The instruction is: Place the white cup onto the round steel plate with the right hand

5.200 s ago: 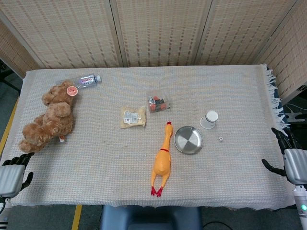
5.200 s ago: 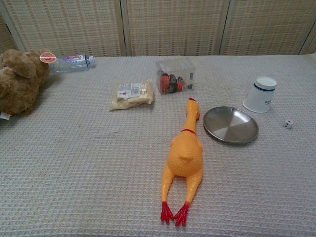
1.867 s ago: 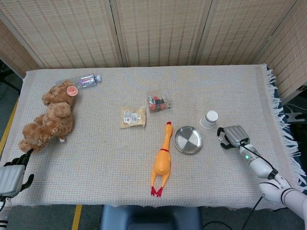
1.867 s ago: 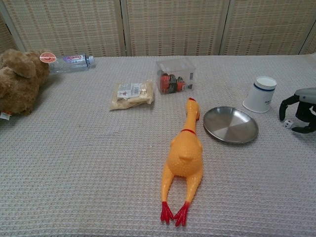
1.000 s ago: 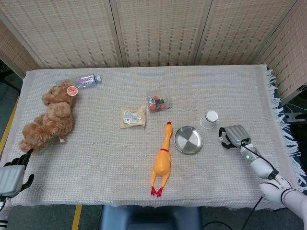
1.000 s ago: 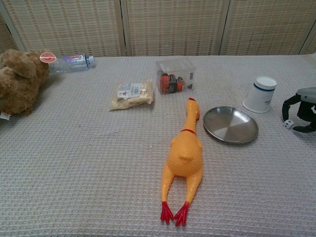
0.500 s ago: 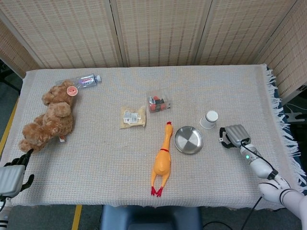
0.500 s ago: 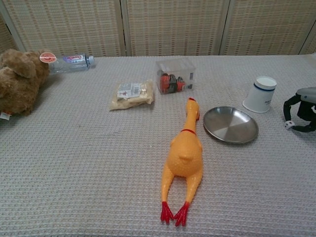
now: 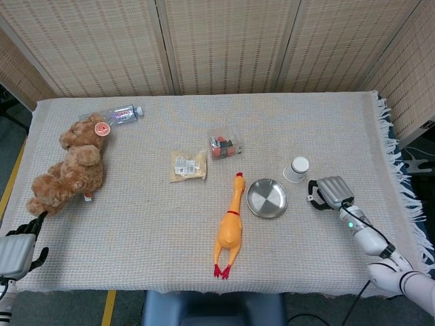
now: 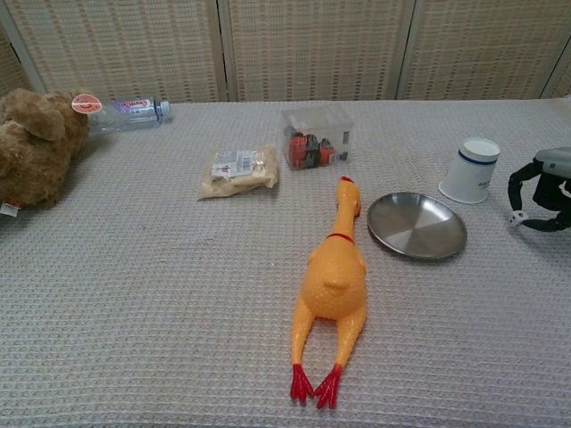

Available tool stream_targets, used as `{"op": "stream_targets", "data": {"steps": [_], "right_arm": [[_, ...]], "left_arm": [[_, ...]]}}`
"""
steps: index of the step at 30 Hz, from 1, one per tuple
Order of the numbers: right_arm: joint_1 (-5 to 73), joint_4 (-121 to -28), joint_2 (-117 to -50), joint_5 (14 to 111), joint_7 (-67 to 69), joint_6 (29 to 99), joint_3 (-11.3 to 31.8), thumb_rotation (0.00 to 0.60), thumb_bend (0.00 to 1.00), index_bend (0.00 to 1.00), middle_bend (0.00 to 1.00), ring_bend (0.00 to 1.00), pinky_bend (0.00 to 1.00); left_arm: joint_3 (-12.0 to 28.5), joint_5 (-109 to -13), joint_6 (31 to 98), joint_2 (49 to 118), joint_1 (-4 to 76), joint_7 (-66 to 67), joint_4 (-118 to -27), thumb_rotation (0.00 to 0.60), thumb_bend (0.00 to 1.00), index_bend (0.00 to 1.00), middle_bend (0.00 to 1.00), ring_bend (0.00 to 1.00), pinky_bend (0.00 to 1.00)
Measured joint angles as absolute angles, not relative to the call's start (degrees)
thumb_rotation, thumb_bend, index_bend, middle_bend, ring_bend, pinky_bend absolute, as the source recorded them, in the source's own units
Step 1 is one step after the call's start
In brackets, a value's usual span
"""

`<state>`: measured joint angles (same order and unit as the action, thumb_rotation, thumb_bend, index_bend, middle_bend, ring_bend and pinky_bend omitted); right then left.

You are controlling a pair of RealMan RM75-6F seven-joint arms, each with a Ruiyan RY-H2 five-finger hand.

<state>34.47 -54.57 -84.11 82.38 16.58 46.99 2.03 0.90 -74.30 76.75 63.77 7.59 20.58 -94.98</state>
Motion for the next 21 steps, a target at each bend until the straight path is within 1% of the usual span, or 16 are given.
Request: {"op": "stream_targets", "data": {"steps": [6, 10, 12, 14, 16, 17, 19, 21], "right_arm": [[34.06, -60.78, -81.62, 84.38, 16.71, 52.41, 2.6, 0.6, 0.31, 0.55, 0.89, 0.75, 0.96], [34.46, -63.61, -80.59, 85.34, 16.91, 53.49, 3.16, 0.6, 0.31, 0.55, 0.89, 0.75, 0.96], [34.66, -63.76, -80.53, 85.39, 16.99, 53.39, 3.24, 0.6, 0.31, 0.53, 0.89, 0.75, 0.96], [35.19, -64.12, -80.73, 85.41, 17.31, 52.75, 3.32, 0.6, 0.27, 0.48, 0.89, 0.75, 0.96], [35.59, -64.16, -81.44, 85.67, 18.49, 52.46, 3.39, 0.6, 0.2, 0.44, 0.89, 0.75, 0.96], [35.66, -64.04, -81.75, 85.9, 19.23, 52.71, 3.39, 0.6, 0.18, 0.44, 0.89, 0.74, 0.96], [35.71, -63.53, -82.39, 86.67, 21.3, 53.82, 3.28, 0.6, 0.15, 0.42, 0.89, 0.72, 0.96], [35.66, -62.88, -82.82, 87.47, 23.3, 54.98, 3.07, 0.6, 0.13, 0.39, 0.88, 0.66, 0.96]], "left_arm": [[0.83, -73.99, 76.33, 63.72, 7.71, 20.73, -95.03, 0.6, 0.37, 0.01, 0.19, 0.25, 0.42], [0.82, -74.06, 76.42, 63.69, 7.71, 20.75, -95.12, 0.6, 0.37, 0.01, 0.19, 0.25, 0.42], [0.83, -74.06, 76.47, 63.69, 7.71, 20.72, -95.12, 0.6, 0.37, 0.01, 0.19, 0.25, 0.42], [0.84, -74.04, 76.52, 63.65, 7.68, 20.64, -95.12, 0.6, 0.37, 0.01, 0.19, 0.25, 0.42], [0.88, -73.9, 76.41, 63.58, 7.69, 20.45, -95.1, 0.6, 0.37, 0.01, 0.19, 0.25, 0.42], [0.87, -73.89, 76.4, 63.54, 7.69, 20.4, -95.11, 0.6, 0.37, 0.01, 0.19, 0.26, 0.42], [0.87, -73.91, 76.41, 63.45, 7.66, 20.23, -95.16, 0.6, 0.37, 0.01, 0.19, 0.26, 0.42], [0.89, -73.95, 76.47, 63.39, 7.65, 20.1, -95.21, 0.6, 0.37, 0.01, 0.19, 0.26, 0.42]]}}
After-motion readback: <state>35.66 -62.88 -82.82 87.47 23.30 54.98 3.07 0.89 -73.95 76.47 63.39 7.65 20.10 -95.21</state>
